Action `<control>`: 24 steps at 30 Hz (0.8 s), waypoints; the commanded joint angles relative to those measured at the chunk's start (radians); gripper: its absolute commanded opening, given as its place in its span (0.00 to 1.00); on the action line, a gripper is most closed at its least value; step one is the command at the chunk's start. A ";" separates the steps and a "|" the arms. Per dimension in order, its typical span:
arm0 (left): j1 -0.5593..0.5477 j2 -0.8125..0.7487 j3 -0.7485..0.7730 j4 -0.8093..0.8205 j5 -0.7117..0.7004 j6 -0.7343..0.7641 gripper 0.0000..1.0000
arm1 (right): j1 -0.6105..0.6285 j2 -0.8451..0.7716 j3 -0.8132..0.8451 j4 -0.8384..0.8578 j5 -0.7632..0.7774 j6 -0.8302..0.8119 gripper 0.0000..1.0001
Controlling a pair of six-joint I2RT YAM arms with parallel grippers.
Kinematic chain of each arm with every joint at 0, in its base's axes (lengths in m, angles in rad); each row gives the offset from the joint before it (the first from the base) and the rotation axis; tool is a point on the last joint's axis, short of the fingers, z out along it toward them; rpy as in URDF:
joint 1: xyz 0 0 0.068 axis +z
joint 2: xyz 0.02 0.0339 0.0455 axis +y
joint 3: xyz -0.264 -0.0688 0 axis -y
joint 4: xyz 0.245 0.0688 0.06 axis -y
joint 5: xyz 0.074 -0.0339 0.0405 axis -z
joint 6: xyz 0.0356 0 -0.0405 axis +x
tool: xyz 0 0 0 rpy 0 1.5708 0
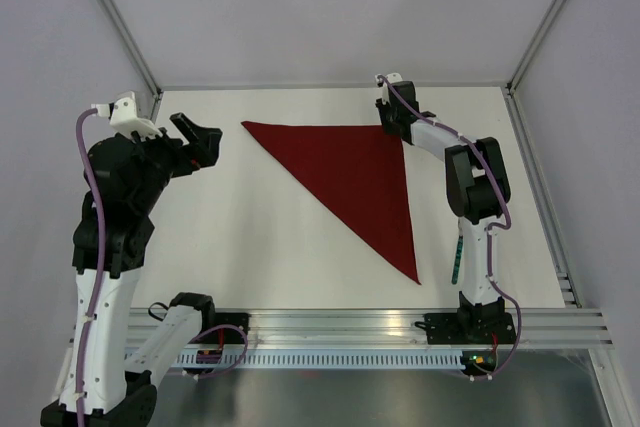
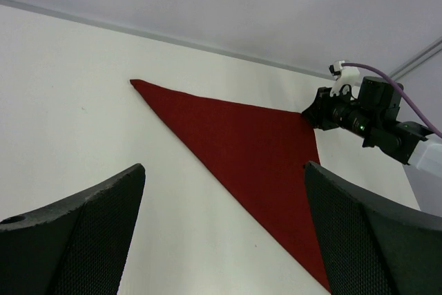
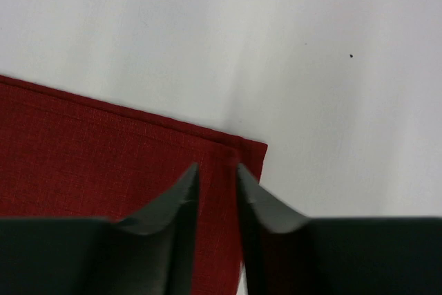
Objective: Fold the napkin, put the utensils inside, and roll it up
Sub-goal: Fold the napkin
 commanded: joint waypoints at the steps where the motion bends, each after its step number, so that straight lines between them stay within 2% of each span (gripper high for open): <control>1: 0.004 -0.013 -0.039 0.056 0.042 -0.002 1.00 | -0.005 0.025 0.062 0.000 0.029 0.006 0.41; 3: 0.003 -0.021 -0.068 0.062 0.056 -0.002 1.00 | -0.003 0.032 0.078 -0.008 0.045 -0.003 0.52; 7: 0.003 -0.041 -0.118 0.074 0.075 0.007 1.00 | -0.016 0.003 0.093 -0.050 0.067 -0.006 0.64; 11: 0.003 -0.073 -0.198 0.096 0.132 0.003 1.00 | -0.054 -0.124 0.059 -0.178 0.038 0.023 0.66; 16: 0.003 -0.137 -0.309 0.128 0.201 -0.003 1.00 | -0.180 -0.322 -0.151 -0.351 -0.062 0.020 0.68; 21: 0.003 -0.189 -0.378 0.142 0.281 0.001 1.00 | -0.376 -0.497 -0.321 -0.572 -0.188 -0.089 0.68; 24: 0.003 -0.205 -0.395 0.143 0.289 0.012 1.00 | -0.425 -0.552 -0.399 -0.665 -0.194 -0.170 0.68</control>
